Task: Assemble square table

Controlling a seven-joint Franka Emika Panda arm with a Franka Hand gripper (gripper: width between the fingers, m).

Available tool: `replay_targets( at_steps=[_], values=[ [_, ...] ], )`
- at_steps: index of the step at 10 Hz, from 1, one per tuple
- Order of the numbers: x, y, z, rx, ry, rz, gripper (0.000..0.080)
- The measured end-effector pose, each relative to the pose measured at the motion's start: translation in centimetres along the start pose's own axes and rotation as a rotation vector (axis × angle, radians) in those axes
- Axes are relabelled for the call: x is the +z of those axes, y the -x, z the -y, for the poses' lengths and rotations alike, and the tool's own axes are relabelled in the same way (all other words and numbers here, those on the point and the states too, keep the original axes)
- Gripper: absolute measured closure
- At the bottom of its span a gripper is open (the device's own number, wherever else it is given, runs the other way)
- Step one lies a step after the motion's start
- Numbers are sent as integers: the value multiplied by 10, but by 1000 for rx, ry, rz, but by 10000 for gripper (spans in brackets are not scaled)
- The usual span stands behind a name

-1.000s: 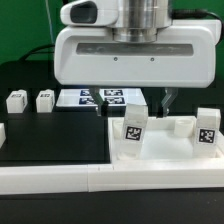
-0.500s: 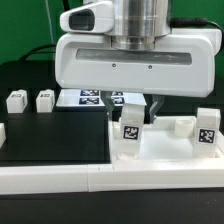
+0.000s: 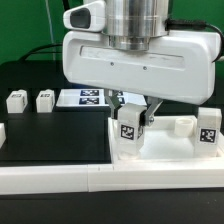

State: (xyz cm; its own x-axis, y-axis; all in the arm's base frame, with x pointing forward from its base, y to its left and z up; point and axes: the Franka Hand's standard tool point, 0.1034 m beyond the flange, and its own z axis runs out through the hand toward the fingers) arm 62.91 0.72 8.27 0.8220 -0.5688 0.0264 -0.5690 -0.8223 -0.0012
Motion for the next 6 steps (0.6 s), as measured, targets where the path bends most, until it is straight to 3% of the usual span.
replay_targets(
  at_steps=[1, 4, 5, 6],
  values=[
    [1, 0, -1, 63, -2, 0, 511],
    [2, -4, -7, 489, -72, 23, 509],
    [2, -2, -9, 685, -110, 36, 509],
    [3, 1, -8, 802, -121, 44, 509]
  ],
)
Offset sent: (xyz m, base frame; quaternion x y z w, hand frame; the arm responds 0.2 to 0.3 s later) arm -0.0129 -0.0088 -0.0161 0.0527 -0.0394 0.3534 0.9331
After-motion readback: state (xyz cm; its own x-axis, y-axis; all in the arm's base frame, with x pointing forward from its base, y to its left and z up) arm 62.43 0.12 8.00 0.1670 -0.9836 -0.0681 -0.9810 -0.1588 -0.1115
